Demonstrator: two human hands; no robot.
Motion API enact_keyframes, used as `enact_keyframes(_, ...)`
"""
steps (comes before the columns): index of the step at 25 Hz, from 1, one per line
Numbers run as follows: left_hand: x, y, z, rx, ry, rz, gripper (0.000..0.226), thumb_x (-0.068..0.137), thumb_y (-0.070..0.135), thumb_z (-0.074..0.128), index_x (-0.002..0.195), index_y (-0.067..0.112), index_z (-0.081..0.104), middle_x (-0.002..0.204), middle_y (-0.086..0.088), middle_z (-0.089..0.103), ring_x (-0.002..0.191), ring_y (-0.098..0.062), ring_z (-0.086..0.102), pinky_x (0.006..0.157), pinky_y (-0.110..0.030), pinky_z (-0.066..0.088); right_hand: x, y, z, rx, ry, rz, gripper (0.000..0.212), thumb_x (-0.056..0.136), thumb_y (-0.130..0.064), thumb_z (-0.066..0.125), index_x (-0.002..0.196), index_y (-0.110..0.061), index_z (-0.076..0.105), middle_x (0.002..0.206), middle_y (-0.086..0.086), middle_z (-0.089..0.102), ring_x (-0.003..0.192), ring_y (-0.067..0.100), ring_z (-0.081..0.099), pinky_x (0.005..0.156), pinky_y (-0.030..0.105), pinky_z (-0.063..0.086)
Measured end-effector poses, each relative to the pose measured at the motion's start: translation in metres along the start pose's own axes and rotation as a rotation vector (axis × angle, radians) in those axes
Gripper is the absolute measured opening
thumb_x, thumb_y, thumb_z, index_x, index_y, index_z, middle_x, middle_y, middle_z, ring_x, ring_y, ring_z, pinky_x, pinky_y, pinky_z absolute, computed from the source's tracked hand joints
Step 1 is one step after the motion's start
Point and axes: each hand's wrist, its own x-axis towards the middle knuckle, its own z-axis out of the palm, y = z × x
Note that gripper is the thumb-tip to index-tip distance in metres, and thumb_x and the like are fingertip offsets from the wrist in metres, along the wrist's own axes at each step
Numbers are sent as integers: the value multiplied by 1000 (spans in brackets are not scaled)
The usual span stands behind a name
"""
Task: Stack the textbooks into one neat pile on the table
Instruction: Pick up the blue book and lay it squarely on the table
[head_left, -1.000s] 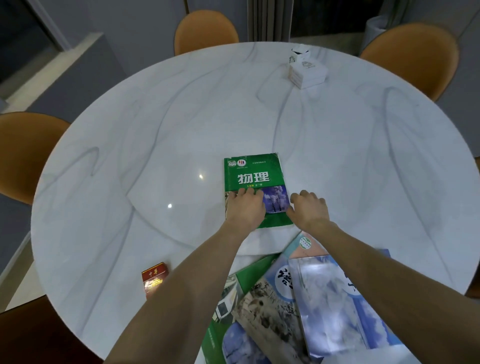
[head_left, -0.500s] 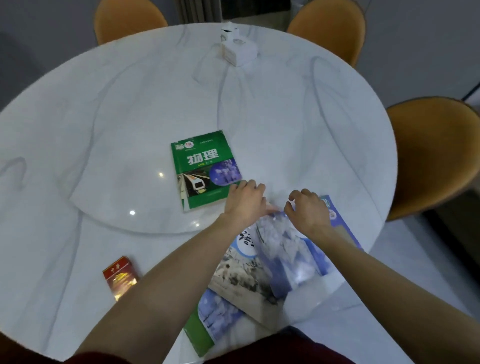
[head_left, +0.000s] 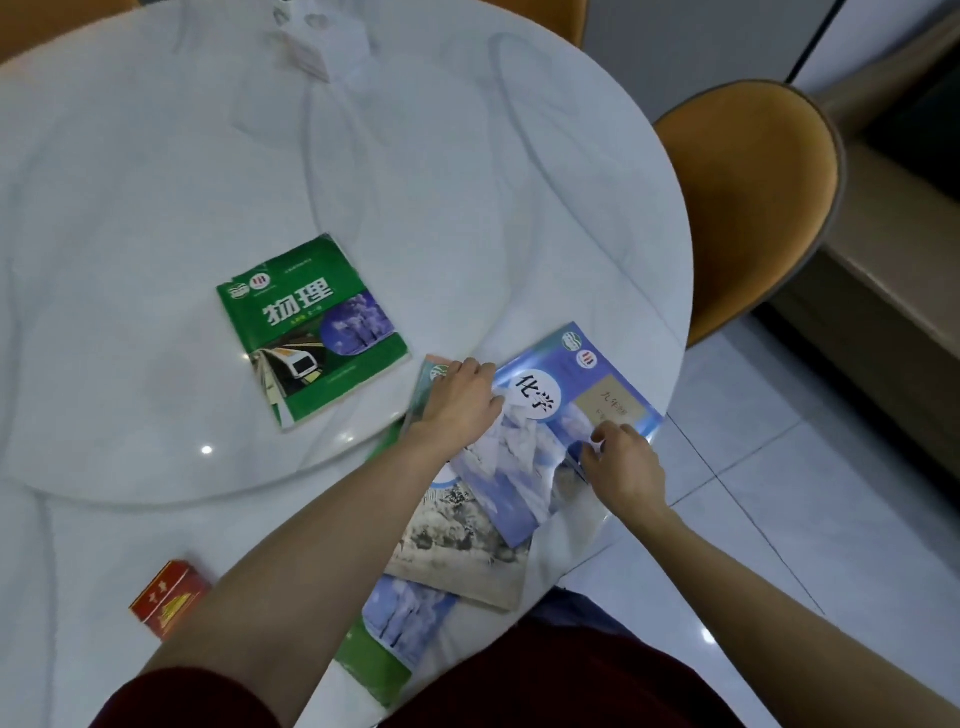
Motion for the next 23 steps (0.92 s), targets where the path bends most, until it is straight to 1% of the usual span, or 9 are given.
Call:
enact_keyframes(3, 11, 6, 3, 5, -24, 4, 36, 93, 31, 47, 120, 7, 51, 121, -16, 55, 112, -32, 47, 84, -44, 45, -11, 12, 11, 110, -3, 124, 22, 89, -26, 54, 95, -5, 58, 95, 15, 65, 74, 28, 56, 62, 30, 44)
enact_keyframes(6, 19, 11, 4, -53, -28, -55, 38, 92, 32, 51, 120, 7, 52, 121, -18, 53, 115, -33, 45, 89, -43, 43, -18, 17, 19, 274, 1, 243, 30, 86, -27, 60, 104, -5, 53, 95, 16, 66, 77, 28, 56, 64, 30, 41)
enact_keyframes(8, 22, 15, 6, -70, -30, -101, 42, 90, 33, 54, 123, 7, 51, 125, -17, 50, 119, -32, 42, 93, -43, 41, -19, 16, 24, 392, 1, 328, 32, 84, -26, 62, 107, -6, 50, 96, 17, 65, 81, 31, 59, 68, 35, 48)
enact_keyframes(10, 23, 20, 8, -77, -38, -144, 44, 89, 35, 56, 125, 8, 50, 128, -15, 46, 123, -32, 38, 96, -43, 39, -20, 13, 30, 465, 9, 389, 26, 84, -21, 61, 102, -5, 50, 95, 19, 64, 82, 34, 61, 71, 40, 53)
enact_keyframes(12, 25, 23, 9, -91, -55, -194, 46, 88, 37, 57, 123, 8, 51, 129, -16, 45, 124, -33, 37, 96, -44, 39, -21, 9, 36, 542, 27, 457, 20, 82, -16, 59, 95, -2, 52, 97, 20, 62, 80, 33, 58, 67, 36, 50)
enact_keyframes(15, 31, 26, 4, -143, -124, -270, 48, 85, 41, 60, 120, 8, 54, 128, -16, 45, 124, -34, 38, 95, -45, 42, -21, 3, 40, 620, 46, 519, 26, 81, -12, 57, 105, -2, 53, 104, 20, 61, 90, 34, 58, 68, 31, 43)
enact_keyframes(18, 33, 25, -1, -235, -124, -265, 38, 88, 29, 60, 118, 7, 53, 126, -18, 46, 115, -35, 48, 92, -42, 47, -21, 2, 38, 660, 65, 534, 36, 82, -8, 58, 117, -2, 50, 104, 17, 59, 92, 33, 57, 70, 31, 42)
enact_keyframes(21, 29, 19, -2, -322, -132, -191, 29, 91, 17, 55, 118, 9, 48, 121, -15, 55, 106, -31, 56, 87, -40, 48, -24, 5, 35, 749, 95, 527, 35, 81, -3, 57, 115, -2, 52, 89, 5, 55, 74, 20, 52, 63, 27, 42)
enact_keyframes(23, 22, 15, 1, -438, -137, -196, 25, 92, 18, 55, 115, 13, 48, 116, -9, 61, 97, -27, 58, 81, -37, 47, -26, 8, 32, 825, 111, 556, 37, 82, -3, 57, 119, -6, 52, 92, 5, 58, 78, 22, 55, 71, 30, 48)
